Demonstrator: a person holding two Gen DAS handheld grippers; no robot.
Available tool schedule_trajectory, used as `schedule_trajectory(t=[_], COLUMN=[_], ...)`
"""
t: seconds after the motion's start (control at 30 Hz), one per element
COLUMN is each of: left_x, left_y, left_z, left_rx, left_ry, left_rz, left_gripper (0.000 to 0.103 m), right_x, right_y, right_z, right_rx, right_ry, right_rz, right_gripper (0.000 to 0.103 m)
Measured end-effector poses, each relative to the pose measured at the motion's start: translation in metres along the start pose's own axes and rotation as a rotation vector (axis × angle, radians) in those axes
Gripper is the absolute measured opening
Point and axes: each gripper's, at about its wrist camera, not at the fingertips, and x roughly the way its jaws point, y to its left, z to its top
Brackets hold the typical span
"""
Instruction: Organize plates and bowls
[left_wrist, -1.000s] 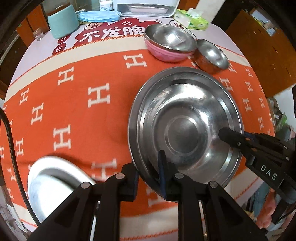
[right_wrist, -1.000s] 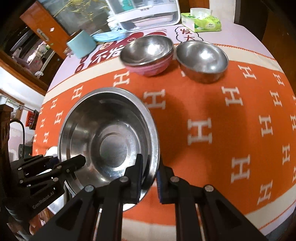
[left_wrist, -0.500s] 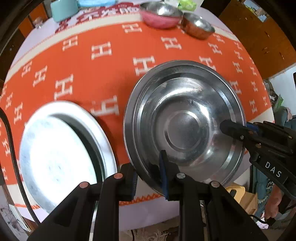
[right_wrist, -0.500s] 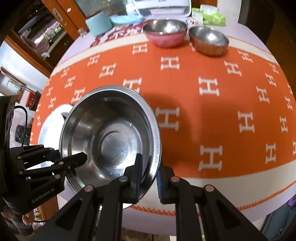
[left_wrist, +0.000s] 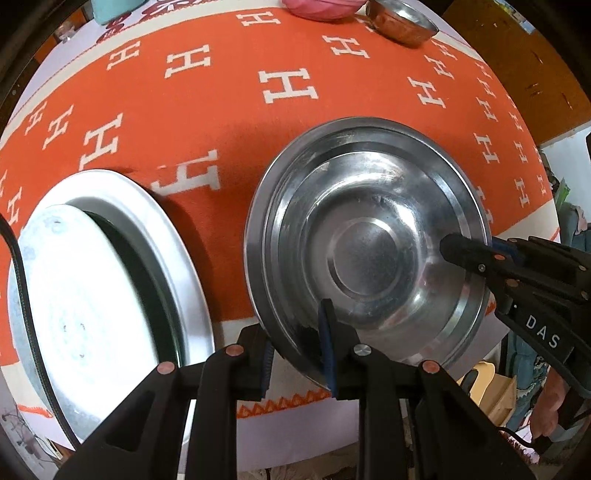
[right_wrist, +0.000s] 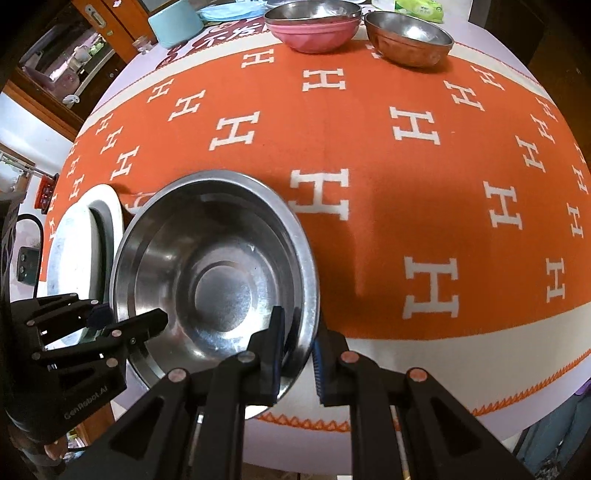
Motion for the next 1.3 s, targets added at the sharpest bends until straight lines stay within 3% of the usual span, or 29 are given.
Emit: schedule_trajectory(t=[0.33, 0.5, 1.3], left_x=[-0.002, -0.003, -0.020], left_y=[-0.002, 0.000, -0.001], left_z=[-0.002, -0.002, -0.006], left_rx=[0.016, 0.013, 0.033], left_ry=[0.003, -0.003, -0.070], left_rz=[0.019, 0.041, 0.071], left_gripper=[0.024, 0.036, 0.036], right_x=[0.003, 0.004, 0.006], right_y=[0.003, 0.003, 0.005], right_z=[0.004, 0.003, 0.001], right_rx=[-0.015, -0.020, -0.028], right_ry=[-0.007, -0.003, 0.004], right_rz=[-0.010, -0.014, -0.044], right_gripper=[0.013, 0.013, 0.016])
